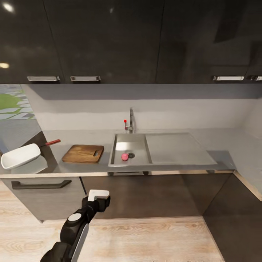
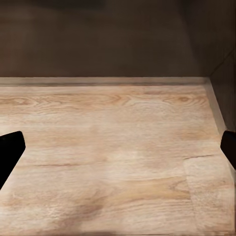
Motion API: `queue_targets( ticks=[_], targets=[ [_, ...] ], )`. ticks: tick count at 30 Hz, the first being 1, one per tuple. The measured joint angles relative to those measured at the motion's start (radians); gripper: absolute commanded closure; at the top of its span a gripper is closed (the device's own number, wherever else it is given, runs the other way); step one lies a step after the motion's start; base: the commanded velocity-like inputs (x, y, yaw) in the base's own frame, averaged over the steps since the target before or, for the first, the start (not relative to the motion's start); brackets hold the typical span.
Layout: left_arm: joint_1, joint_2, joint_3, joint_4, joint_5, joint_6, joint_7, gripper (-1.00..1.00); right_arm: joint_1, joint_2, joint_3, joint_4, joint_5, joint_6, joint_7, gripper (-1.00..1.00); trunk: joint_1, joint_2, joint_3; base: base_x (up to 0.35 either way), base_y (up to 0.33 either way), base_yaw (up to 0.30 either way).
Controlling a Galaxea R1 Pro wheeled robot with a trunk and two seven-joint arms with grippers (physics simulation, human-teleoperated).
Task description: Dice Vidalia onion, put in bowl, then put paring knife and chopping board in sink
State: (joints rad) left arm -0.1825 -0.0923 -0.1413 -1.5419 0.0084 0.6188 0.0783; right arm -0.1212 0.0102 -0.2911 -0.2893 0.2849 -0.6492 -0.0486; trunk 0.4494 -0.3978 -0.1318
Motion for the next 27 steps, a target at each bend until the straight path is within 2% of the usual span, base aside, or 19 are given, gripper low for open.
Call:
queue_targets(
  ticks=[2, 5, 7, 10, 11, 12, 16, 17, 19, 21, 23, 24, 25, 27],
  targets=[
    [-0.057, -0.015, -0.017, -0.003, 0.0, 0.055, 0.0, -1.0, 0.0, 0.0, 0.0, 0.0, 0.0, 0.0, 0.0, -1.0, 0.0, 0.0, 0.0, 0.0, 0.0, -0.279],
    [-0.122, -0.032, -0.026, -0.003, 0.0, 0.088, 0.001, -1.0, 0.0, 0.0, 0.0, 0.0, 0.0, 0.0, 0.0, -1.0, 0.0, 0.0, 0.0, 0.0, 0.0, -0.286],
    [-0.181, -0.038, -0.028, -0.001, 0.001, 0.118, 0.003, -1.0, 0.0, 0.0, 0.0, 0.0, 0.0, 0.0, 0.0, -1.0, 0.0, 0.0, 0.0, 0.0, 0.0, -0.288],
    [-0.269, -0.042, -0.029, 0.005, 0.001, 0.199, 0.005, -1.0, 0.0, 0.0, 0.0, 0.0, 0.0, 0.0, 0.0, -1.0, 0.0, 0.0, 0.0, 0.0, 0.0, -0.266],
    [-0.332, -0.043, -0.029, 0.013, 0.0, 0.262, 0.006, -1.0, 0.0, 0.0, 0.0, 0.0, 0.0, 0.0, 0.0, -1.0, 0.0, 0.0, 0.0, 0.0, 0.0, -0.128],
    [-0.38, -0.044, -0.029, 0.02, 0.0, 0.29, 0.006, -1.0, 0.0, 0.0, 0.0, 0.0, 0.0, 0.0, -0.001, -1.0, 0.0, 0.0, 0.0, 0.0, 0.0, -0.103],
    [-0.459, -0.044, -0.029, 0.042, 0.002, 0.314, 0.007, -1.0, 0.0, 0.0, 0.0, 0.001, 0.0, 0.0, -0.001, -1.0, 0.0, 0.0, 0.0, 0.0, 0.0, -0.038],
    [-0.525, -0.044, -0.029, 0.103, 0.001, 0.319, 0.007, -1.0, 0.0, 0.0, 0.0, 0.001, 0.0, 0.0, -0.002, -1.0, 0.0, 0.0, 0.0, 0.0, 0.0, -0.007],
    [-0.574, -0.044, -0.028, 0.165, 0.002, 0.32, 0.007, -1.0, 0.0, 0.0, 0.0, 0.001, 0.001, 0.0, -0.002, -1.0, 0.0, 0.0, 0.0, 0.0, 0.0, -0.004],
    [-0.662, -0.044, -0.026, 0.329, 0.001, 0.316, 0.007, -1.0, 0.0, 0.001, 0.001, 0.001, 0.001, 0.0, -0.001, -1.0, 0.0, 0.0, 0.0, 0.0, 0.0, -0.002],
    [-0.711, -0.044, -0.025, 0.438, 0.001, 0.305, 0.007, -1.0, 0.0, 0.001, 0.003, 0.001, 0.001, 0.0, 0.0, -1.0, 0.0, 0.0, 0.0, 0.0, 0.0, 0.0],
    [-0.738, -0.045, -0.025, 0.507, 0.001, 0.289, 0.007, -1.0, 0.0, 0.001, 0.004, 0.001, 0.001, 0.0, 0.0, -1.0, 0.0, 0.0, 0.0, 0.0, 0.0, 0.0],
    [-0.773, -0.045, -0.024, 0.609, 0.001, 0.25, 0.007, -1.0, -0.001, 0.001, 0.005, 0.001, 0.002, 0.0, 0.001, -1.0, 0.0, 0.0, 0.0, 0.0, 0.0, 0.0],
    [-0.81, -0.046, -0.024, 0.741, 0.004, 0.176, 0.008, -1.0, 0.0, 0.001, 0.006, 0.001, 0.002, 0.002, 0.001, -1.0, 0.0, 0.0, 0.0, 0.0, 0.0, 0.0]
  ],
)
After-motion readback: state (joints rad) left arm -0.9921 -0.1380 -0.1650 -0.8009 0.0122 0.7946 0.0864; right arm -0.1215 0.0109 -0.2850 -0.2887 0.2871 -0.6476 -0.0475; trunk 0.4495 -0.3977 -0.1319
